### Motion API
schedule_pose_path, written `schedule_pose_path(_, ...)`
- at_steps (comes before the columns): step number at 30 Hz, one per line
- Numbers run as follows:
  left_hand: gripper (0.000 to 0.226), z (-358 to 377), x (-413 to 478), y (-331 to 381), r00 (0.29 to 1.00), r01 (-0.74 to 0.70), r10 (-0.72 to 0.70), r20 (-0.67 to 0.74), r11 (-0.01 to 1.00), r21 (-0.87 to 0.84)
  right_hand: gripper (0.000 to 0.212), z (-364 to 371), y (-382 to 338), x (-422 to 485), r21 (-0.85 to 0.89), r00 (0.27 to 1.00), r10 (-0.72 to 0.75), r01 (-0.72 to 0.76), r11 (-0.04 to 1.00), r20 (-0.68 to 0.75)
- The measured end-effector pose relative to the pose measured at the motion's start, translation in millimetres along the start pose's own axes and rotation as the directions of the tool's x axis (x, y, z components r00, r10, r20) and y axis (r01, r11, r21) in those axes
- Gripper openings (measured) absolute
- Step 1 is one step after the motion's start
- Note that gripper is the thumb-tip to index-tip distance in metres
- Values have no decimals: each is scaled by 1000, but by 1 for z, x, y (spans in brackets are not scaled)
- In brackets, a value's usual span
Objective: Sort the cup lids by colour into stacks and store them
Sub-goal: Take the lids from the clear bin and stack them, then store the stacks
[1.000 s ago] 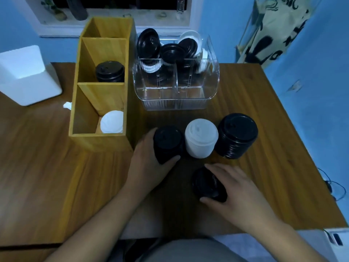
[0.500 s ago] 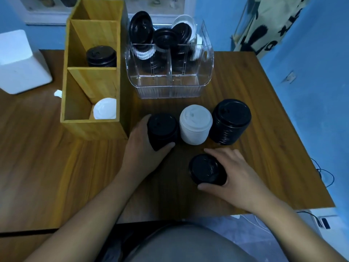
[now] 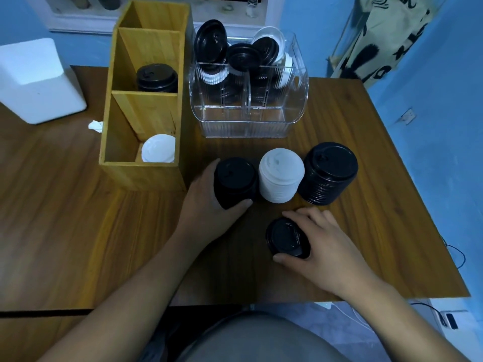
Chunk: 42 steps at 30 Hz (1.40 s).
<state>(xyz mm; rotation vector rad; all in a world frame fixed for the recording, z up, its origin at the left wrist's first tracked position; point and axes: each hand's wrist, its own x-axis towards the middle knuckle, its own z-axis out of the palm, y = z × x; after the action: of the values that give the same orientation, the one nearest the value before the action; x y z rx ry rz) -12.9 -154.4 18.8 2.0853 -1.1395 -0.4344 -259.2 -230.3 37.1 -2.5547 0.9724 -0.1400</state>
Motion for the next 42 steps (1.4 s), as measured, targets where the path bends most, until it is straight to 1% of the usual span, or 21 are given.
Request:
schedule_pose_path(2, 105, 0, 0, -1, 1000, 9, -9, 3, 1000, -11, 82, -2, 2, -1, 68, 995, -87, 84, 994, 39)
schedule_pose_path(4, 105, 0, 1, -2, 1000, 11, -11, 1, 1000, -10, 89, -7, 4, -4, 182, 985, -152, 134, 974, 88)
schedule_pose_path(5, 105, 0, 1, -2, 1000, 9, -9, -2, 1000, -8, 92, -9, 5, -6, 228, 986, -144, 122, 966, 84)
schedule_pose_path(6, 104, 0, 0, -2, 1000, 8, -8, -3, 1000, -6, 90, -9, 5, -8, 238, 993, -110, 96, 966, 45)
schedule_pose_path(8, 104, 0, 0, -2, 1000, 5, -5, -5, 1000, -8, 84, -8, 1, -10, 170, 997, 4, 9, 985, -77)
schedule_pose_path(10, 104, 0, 1, -2, 1000, 1, -1, -9, 1000, -6, 89, -4, -8, -8, 49, 986, 102, -96, 994, -133)
schedule_pose_path(11, 103, 0, 1, -1, 1000, -1, 1, -11, 1000, -2, 92, 0, -11, -7, 4, 986, 100, -100, 995, -136)
schedule_pose_path(13, 103, 0, 1, -1, 1000, -3, 3, -15, 1000, 6, 88, 7, -13, -5, -12, 990, 63, -65, 998, -128)
schedule_pose_path(15, 103, 1, 1, -1, 1000, -6, 6, -12, 1000, 8, 78, 6, -12, -4, 60, 994, 24, -18, 998, -103)
schedule_pose_path(17, 104, 1, 1, -2, 1000, -9, 9, -9, 1000, 9, 83, 3, -8, -4, 173, 999, -17, 25, 985, -50)
schedule_pose_path(19, 104, 1, 1, -2, 1000, -13, 14, -13, 1000, 10, 86, 1, -8, -5, 211, 998, -14, 25, 977, -55)
schedule_pose_path(22, 104, 1, 1, -3, 1000, -12, 12, -10, 1000, 1, 84, 5, -9, -2, 112, 989, 61, -45, 993, -137)
schedule_pose_path(23, 104, 1, 1, -3, 1000, -13, 13, -10, 1000, 0, 82, 7, -10, 0, 80, 989, 48, -37, 996, -143)
schedule_pose_path(25, 104, 1, 1, -2, 1000, -11, 11, -8, 1000, -2, 74, 6, -10, 1, 117, 991, -16, 31, 993, -130)
schedule_pose_path(28, 103, -1, 1, 0, 1000, -11, 11, -8, 1000, -18, 68, -16, -19, 11, 266, 981, -124, 160, 951, -147)
schedule_pose_path(30, 101, -3, 2, 1, 999, -42, 42, -5, 998, -39, 68, -38, -33, 26, 266, 959, -208, 255, 929, -195)
schedule_pose_path(32, 102, -4, 0, -1, 998, -60, 60, 2, 996, -70, 69, -56, -50, 48, 207, 943, -260, 302, 931, -208)
schedule_pose_path(34, 107, -5, -2, -2, 999, -44, 44, 0, 995, -90, 71, -66, -65, 76, 110, 945, -287, 306, 946, -156)
schedule_pose_path(38, 116, -4, -2, 0, 1000, 2, -1, 3, 993, -118, 72, -65, -82, 122, -115, 947, -310, 318, 941, 86)
schedule_pose_path(40, 117, -3, -1, -1, 1000, 15, -14, 10, 994, -105, 71, -62, -83, 132, -166, 938, -301, 329, 930, 173)
schedule_pose_path(42, 117, -3, -1, -2, 1000, 18, -17, 15, 995, -96, 71, -60, -83, 136, -177, 935, -282, 321, 930, 215)
